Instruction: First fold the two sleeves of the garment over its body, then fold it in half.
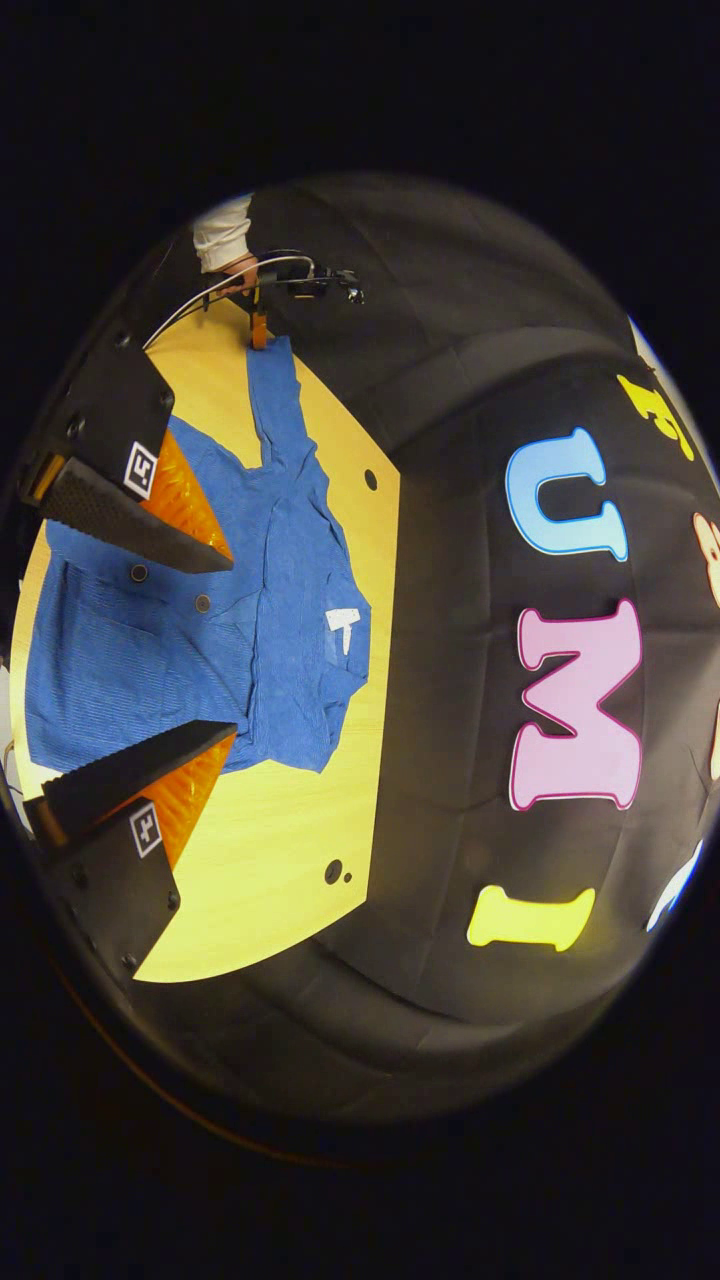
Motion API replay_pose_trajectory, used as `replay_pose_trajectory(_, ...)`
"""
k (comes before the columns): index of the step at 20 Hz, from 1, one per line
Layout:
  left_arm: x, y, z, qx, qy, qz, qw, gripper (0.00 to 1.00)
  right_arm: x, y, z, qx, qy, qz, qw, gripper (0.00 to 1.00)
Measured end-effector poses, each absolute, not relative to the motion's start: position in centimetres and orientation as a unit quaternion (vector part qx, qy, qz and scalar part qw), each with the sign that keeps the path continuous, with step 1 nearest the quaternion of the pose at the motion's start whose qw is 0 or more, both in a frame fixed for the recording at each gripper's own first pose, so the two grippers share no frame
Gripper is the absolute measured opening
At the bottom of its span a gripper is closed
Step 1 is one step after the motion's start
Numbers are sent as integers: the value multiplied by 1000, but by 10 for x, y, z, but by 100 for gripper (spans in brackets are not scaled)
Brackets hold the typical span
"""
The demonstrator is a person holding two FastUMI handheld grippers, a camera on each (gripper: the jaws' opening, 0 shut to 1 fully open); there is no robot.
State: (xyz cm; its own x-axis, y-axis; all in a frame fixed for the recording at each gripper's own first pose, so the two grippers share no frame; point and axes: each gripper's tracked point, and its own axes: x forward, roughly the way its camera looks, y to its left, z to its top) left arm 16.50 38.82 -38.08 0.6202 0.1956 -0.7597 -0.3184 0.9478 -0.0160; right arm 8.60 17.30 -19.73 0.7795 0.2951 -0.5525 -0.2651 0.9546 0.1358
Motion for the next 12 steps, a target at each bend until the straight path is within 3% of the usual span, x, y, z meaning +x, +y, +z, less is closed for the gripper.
replay_pose_trajectory(6,213,332,-281,-76,321,72,941,0,83,157,-206,55,297,149,942,94)
replay_pose_trajectory(12,279,197,-187,-97,244,-37,964,0,114,131,-209,72,300,171,936,94)
